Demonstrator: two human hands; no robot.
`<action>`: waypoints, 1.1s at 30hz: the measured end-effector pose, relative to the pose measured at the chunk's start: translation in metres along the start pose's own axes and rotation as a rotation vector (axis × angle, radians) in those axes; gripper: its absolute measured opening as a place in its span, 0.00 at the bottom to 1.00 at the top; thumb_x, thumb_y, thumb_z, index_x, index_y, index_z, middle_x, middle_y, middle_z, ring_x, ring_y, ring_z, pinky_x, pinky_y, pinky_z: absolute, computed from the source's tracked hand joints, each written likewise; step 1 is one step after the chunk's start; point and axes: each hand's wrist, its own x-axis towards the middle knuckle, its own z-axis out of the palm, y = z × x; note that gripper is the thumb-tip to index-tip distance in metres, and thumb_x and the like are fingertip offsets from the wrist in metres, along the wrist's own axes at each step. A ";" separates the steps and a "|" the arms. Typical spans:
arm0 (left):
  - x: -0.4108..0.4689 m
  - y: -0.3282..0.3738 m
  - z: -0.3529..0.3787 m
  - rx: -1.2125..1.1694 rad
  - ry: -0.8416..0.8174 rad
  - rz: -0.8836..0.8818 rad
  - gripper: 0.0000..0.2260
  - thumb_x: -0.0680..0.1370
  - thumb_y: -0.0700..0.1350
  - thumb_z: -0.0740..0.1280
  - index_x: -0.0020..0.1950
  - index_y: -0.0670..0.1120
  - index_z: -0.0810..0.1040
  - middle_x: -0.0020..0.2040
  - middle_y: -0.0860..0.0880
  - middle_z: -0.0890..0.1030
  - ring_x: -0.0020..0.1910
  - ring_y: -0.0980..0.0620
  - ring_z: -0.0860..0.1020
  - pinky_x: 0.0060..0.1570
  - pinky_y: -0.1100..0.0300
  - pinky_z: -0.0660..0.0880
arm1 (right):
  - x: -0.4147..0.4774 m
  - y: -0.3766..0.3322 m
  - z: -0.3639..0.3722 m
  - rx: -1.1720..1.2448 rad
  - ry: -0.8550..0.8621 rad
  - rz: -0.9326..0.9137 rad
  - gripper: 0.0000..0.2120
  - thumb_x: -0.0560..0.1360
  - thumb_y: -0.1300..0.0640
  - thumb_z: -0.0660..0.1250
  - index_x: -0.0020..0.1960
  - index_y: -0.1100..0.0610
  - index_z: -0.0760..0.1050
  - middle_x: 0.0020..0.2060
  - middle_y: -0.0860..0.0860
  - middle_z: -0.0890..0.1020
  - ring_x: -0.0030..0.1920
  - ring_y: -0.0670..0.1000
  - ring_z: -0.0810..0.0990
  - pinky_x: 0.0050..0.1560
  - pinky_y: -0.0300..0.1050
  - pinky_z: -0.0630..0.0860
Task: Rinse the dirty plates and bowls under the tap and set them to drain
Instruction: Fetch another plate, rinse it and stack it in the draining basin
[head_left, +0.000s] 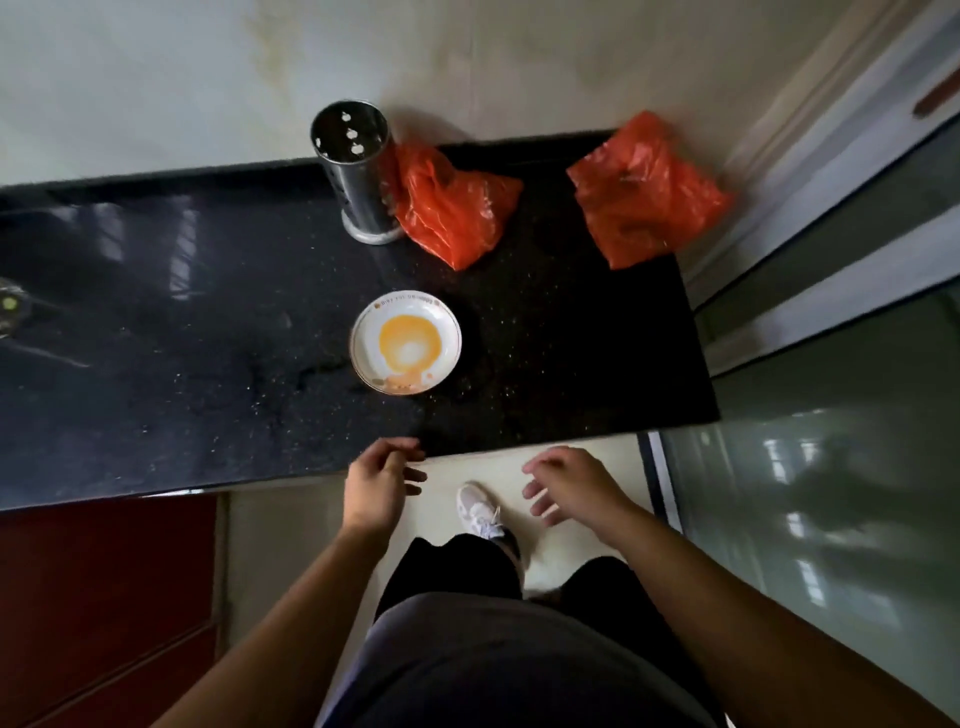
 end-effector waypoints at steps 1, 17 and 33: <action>0.007 0.007 0.002 -0.013 0.070 -0.006 0.11 0.83 0.38 0.61 0.53 0.48 0.83 0.46 0.46 0.87 0.35 0.52 0.85 0.35 0.58 0.81 | 0.006 -0.018 -0.005 -0.008 -0.006 -0.024 0.09 0.80 0.60 0.62 0.53 0.60 0.80 0.41 0.58 0.86 0.33 0.54 0.82 0.32 0.46 0.79; 0.055 0.060 0.032 -0.073 0.406 -0.143 0.12 0.84 0.46 0.67 0.67 0.50 0.73 0.47 0.54 0.82 0.36 0.52 0.87 0.36 0.52 0.86 | 0.140 -0.158 0.032 -0.296 -0.213 -0.267 0.27 0.79 0.62 0.63 0.77 0.54 0.66 0.66 0.58 0.77 0.57 0.58 0.83 0.34 0.43 0.82; -0.132 -0.049 -0.036 -0.648 0.854 -0.267 0.12 0.78 0.36 0.68 0.56 0.50 0.77 0.49 0.44 0.86 0.38 0.47 0.88 0.33 0.55 0.84 | 0.027 -0.079 0.152 -0.622 -0.549 -0.438 0.11 0.79 0.65 0.63 0.55 0.50 0.71 0.53 0.54 0.80 0.31 0.54 0.87 0.38 0.54 0.86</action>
